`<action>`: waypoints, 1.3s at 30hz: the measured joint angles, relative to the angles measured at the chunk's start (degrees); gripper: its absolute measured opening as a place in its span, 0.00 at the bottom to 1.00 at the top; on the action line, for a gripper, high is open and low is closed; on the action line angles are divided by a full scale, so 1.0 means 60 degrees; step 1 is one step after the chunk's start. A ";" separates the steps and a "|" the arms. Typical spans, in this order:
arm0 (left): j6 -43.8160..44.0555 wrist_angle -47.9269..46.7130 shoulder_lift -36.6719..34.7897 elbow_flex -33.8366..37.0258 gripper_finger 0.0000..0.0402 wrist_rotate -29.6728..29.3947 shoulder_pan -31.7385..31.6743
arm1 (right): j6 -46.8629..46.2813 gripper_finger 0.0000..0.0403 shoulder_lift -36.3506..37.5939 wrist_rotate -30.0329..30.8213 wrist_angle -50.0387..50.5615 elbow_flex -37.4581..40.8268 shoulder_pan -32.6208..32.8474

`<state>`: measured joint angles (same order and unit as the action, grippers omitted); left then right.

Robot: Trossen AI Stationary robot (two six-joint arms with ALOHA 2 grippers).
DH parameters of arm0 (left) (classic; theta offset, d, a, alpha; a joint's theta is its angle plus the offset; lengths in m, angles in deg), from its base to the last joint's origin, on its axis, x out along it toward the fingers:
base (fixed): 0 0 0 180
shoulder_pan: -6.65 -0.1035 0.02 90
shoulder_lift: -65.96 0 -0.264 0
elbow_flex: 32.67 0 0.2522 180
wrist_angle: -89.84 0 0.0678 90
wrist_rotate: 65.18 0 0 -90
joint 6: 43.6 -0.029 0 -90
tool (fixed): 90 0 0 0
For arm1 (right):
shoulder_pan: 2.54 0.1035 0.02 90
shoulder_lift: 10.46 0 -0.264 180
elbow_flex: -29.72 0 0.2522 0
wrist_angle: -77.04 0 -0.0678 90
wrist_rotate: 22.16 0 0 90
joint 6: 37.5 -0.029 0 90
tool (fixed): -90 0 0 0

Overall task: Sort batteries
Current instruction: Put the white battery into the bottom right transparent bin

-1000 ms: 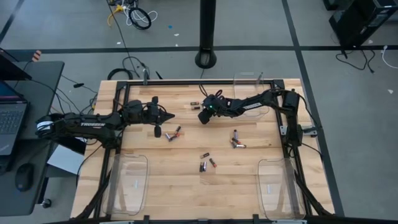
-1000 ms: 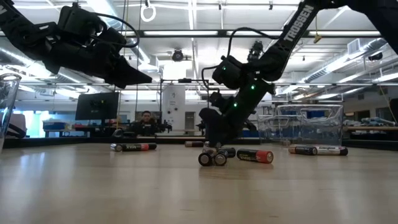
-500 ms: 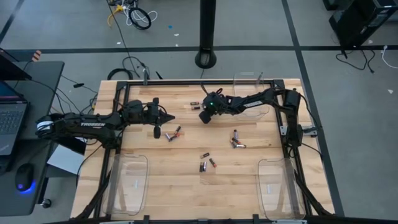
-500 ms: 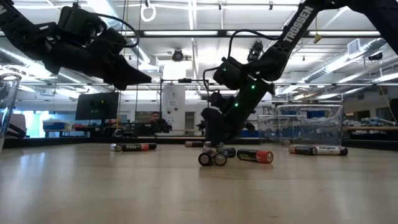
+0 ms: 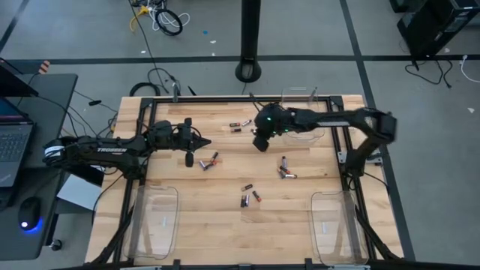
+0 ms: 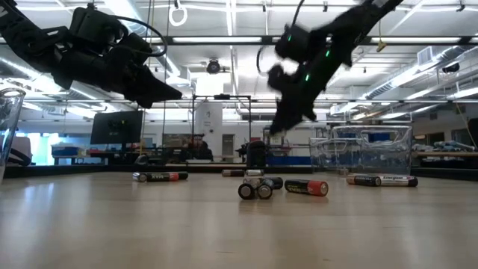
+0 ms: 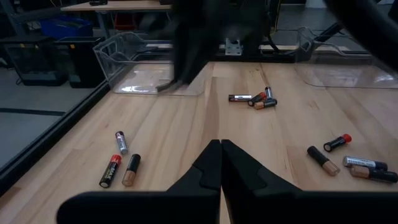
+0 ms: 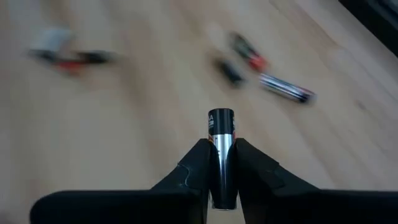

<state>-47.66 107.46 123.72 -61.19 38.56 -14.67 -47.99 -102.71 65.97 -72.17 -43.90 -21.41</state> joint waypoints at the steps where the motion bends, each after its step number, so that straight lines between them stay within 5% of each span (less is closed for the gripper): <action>1: 0.0000 0.0003 0.0000 0.0000 0.03 0.0000 0.0000 | -0.0013 0.16 0.0367 -0.0045 0.0301 -0.0015 0.0223; 9: 0.0078 0.0007 0.0000 0.0000 0.03 0.0000 0.0000 | -0.1647 0.16 0.2566 0.0050 0.3321 -0.0025 0.2873; 21: 0.0461 -0.0001 0.0000 0.0000 0.03 0.0000 0.0002 | -0.5955 0.16 0.2742 0.0197 0.6868 -0.0021 0.7244; 28: 0.0463 -0.0004 0.0000 0.0000 0.03 0.0000 0.0000 | -0.7262 0.16 0.2985 -0.0004 0.8936 0.0075 0.8041; 39: 0.0441 -0.0124 0.0000 0.0000 0.03 -0.0004 0.0004 | -0.7305 0.17 0.3439 -0.0026 0.8863 0.0785 0.8543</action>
<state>-45.01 106.71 123.72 -61.19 38.54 -14.65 -91.82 -82.07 65.81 -19.00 -39.19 29.85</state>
